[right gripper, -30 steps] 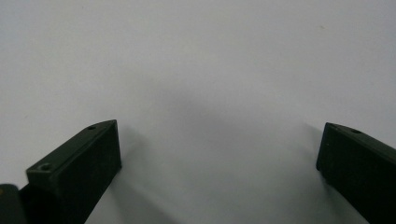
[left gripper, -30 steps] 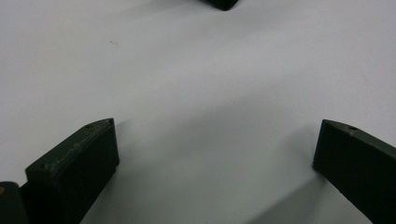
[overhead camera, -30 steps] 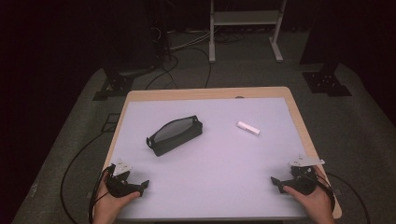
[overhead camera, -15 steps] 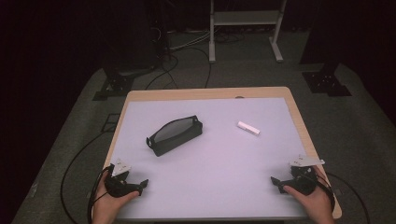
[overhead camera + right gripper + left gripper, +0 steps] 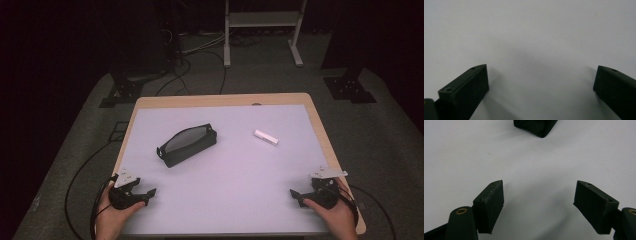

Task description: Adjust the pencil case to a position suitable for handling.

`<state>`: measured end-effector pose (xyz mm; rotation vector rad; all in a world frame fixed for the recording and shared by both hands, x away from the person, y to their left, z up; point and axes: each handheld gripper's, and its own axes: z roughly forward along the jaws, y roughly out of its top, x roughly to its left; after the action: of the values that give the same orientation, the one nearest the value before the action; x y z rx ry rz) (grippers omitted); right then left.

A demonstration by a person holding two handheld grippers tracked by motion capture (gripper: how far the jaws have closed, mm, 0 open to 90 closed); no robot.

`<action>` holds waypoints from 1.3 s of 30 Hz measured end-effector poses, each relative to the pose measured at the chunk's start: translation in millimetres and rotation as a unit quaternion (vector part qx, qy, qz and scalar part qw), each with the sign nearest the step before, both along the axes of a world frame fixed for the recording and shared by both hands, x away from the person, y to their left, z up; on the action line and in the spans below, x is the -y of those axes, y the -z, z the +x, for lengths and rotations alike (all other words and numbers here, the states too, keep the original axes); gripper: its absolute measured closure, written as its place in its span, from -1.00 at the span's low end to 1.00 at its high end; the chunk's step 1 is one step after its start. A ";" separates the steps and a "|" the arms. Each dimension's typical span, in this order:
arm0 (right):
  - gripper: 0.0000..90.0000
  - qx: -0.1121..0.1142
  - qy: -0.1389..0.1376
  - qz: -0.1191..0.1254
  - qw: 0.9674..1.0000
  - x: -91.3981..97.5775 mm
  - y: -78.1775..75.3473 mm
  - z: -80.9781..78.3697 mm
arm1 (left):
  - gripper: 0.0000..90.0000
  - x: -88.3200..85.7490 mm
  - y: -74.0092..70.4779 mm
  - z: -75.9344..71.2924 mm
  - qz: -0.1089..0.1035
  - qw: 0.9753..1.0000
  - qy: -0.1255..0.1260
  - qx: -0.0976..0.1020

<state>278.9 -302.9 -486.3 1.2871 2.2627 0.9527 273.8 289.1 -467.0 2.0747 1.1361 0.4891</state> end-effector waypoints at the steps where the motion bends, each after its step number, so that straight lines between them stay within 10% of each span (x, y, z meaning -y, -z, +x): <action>1: -1.00 0.000 0.000 0.000 1.000 0.0 0.0 0.0 | -0.47 0.1 -0.9 0.2 -0.001 1.000 0.000 0.001; 39: -1.00 0.001 0.000 -0.001 1.000 0.1 0.1 -0.1 | 0.00 14.0 -39.3 17.5 -0.021 0.999 0.040 0.030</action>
<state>278.8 -303.0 -486.4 1.2848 2.2628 0.9520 291.3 275.0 -427.6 2.0460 1.0174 0.4807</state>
